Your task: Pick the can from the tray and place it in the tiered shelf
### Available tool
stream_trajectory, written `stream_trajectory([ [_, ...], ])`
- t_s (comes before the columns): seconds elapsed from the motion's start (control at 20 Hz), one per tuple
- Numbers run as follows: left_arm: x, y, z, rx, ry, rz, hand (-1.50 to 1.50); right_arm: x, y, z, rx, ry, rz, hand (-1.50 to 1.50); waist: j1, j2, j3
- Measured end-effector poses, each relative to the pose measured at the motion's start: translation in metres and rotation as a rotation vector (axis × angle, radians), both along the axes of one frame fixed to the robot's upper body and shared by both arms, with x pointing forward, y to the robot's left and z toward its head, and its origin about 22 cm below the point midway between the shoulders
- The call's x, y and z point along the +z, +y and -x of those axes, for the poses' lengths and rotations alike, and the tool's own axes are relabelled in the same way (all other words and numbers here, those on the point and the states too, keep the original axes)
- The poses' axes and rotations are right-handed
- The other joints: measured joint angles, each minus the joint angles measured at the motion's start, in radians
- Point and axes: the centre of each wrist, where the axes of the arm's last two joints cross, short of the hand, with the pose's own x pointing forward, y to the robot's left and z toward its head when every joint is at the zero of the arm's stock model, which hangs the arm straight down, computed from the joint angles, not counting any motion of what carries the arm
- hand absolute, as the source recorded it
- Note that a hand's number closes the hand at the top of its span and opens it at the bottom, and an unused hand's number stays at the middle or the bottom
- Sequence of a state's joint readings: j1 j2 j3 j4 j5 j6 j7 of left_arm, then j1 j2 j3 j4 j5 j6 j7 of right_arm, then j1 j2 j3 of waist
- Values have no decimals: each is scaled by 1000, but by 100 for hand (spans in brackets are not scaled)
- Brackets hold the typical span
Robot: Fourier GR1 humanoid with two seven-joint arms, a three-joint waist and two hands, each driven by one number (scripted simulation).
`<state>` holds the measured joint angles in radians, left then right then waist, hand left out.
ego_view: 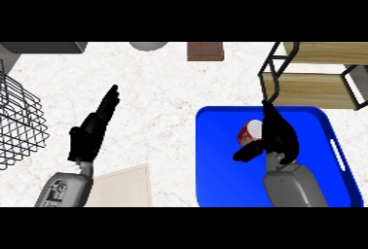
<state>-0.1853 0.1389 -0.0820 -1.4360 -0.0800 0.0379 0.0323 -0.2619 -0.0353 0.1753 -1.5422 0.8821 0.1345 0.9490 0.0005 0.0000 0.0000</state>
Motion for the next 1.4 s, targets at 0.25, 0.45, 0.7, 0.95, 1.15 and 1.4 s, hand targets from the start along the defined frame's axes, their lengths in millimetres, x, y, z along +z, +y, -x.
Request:
stream_trajectory([
  [0.25,-2,-3,5,-1,5,-1,0,-5,6,-3,15,22,0,150,1,0,0],
  [0.45,1,-3,3,1,-1,0,0,-8,6,4,60,41,35,150,0,-1,-1],
  [0.7,-3,3,2,-1,0,-3,0,-12,9,3,84,5,85,150,-1,-4,-3],
  [0.95,-2,-1,3,3,1,2,0,-12,26,22,228,-24,101,150,-3,-4,-2],
  [1.15,-1,-4,6,-5,1,3,0,-9,34,42,353,-58,87,150,-3,-4,-2],
  [1.4,-3,-6,5,-3,-4,0,0,9,44,61,389,-160,7,150,-4,-2,0],
])
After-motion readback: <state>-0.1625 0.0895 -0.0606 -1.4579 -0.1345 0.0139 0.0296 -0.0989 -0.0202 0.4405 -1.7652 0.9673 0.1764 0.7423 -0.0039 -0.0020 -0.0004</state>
